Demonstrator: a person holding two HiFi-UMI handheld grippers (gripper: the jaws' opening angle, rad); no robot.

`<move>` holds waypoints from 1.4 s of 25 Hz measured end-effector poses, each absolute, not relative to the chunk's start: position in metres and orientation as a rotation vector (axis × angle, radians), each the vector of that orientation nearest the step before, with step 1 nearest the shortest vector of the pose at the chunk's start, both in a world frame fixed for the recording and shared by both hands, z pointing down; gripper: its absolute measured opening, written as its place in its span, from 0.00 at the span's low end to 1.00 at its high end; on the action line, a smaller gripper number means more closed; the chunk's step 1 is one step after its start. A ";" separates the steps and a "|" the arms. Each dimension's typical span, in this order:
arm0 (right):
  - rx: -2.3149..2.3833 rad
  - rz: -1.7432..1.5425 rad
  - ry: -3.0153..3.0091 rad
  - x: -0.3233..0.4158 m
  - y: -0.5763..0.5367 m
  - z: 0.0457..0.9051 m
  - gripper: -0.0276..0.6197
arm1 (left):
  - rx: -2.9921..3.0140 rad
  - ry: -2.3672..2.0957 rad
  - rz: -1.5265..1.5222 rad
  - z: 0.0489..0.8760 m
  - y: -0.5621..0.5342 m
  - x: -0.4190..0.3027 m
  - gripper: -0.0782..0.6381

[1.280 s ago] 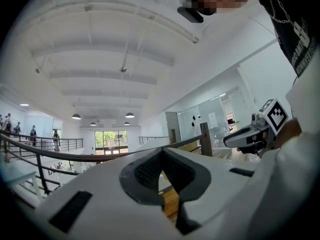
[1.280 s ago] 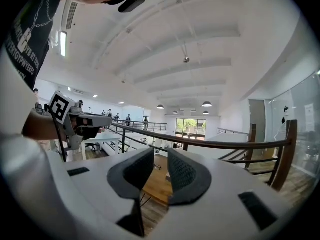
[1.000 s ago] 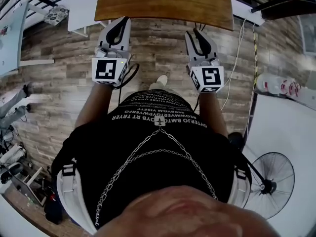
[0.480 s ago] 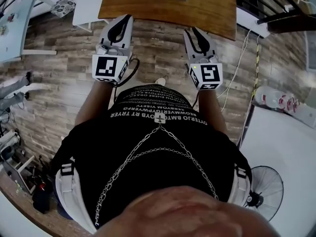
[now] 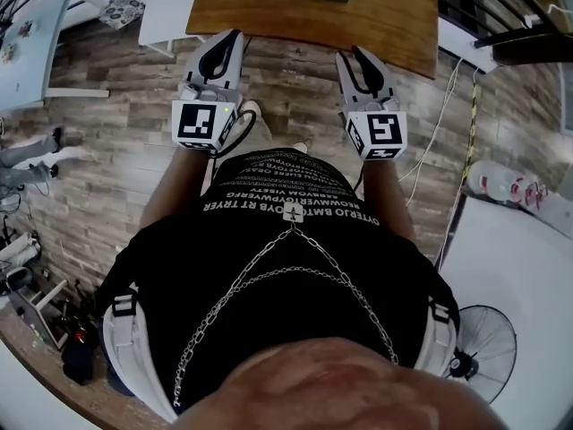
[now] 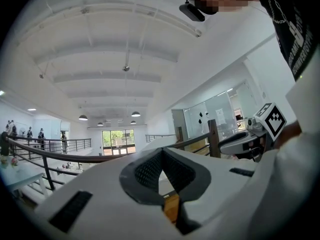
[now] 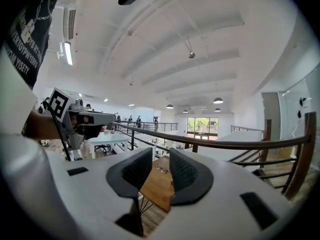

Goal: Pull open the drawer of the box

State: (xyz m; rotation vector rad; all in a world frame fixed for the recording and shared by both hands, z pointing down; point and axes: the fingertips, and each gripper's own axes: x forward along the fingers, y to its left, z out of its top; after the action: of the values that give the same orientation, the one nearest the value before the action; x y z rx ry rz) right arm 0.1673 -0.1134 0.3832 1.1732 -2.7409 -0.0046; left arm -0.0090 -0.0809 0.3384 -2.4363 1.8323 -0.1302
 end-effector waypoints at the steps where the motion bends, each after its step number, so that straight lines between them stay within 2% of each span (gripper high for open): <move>1: 1.182 -0.004 -2.736 0.165 -0.116 0.383 0.20 | -2.444 1.824 -0.126 0.338 -0.085 -0.010 0.12; 35: 1.376 -0.012 -2.612 0.019 -0.269 0.370 0.21 | -2.534 1.587 -0.083 0.327 -0.266 -0.146 0.12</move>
State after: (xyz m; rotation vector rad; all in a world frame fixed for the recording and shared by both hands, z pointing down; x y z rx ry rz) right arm 0.0191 -0.2691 0.3699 1.3760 -2.6117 -0.0122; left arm -0.1461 -0.2658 0.3267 -2.5339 1.5870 -0.0826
